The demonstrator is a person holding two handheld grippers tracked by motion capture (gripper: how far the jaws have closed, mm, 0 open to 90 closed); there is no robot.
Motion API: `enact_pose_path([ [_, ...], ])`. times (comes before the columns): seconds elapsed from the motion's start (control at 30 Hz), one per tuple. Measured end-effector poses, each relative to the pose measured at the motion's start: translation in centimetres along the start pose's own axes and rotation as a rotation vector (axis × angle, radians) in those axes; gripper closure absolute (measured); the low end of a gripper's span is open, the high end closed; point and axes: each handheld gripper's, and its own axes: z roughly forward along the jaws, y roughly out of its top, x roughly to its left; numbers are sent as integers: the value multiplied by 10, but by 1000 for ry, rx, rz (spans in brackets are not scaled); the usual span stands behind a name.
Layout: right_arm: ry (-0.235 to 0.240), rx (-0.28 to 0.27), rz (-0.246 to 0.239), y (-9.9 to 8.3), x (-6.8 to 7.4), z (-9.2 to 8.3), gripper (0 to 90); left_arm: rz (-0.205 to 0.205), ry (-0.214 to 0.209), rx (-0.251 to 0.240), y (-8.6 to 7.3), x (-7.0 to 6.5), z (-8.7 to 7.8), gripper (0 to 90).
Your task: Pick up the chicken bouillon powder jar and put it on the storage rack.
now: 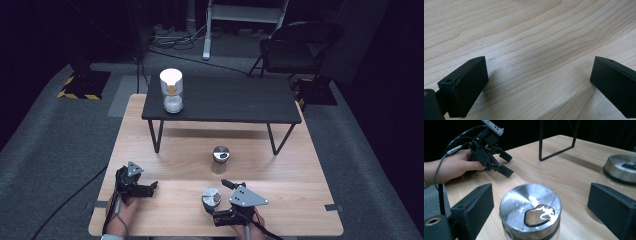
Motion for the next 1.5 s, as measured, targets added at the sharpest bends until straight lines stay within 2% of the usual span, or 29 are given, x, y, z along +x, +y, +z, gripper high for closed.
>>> enact_pose_path([
  [0.1,-13,12,4,-3,6,3,112,0,0,0,0,0,0,15],
  [0.27,-44,30,-20,-8,15,9,148,0,0,0,0,0,0,15],
  [0.53,-36,70,10,-18,15,19,207,0,0,0,0,0,0,15],
  [0.7,-29,91,20,-23,15,23,277,0,0,0,0,0,0,15],
  [0.87,-34,105,6,-24,15,25,296,0,0,0,0,0,0,15],
  [1.0,-35,117,-12,-21,16,25,302,0,-2,0,0,0,0,14],
  [1.17,-19,139,8,-13,11,25,305,0,-2,0,0,0,0,14],
  [1.5,-39,121,15,8,2,17,305,1,-3,1,0,1,0,13],
])
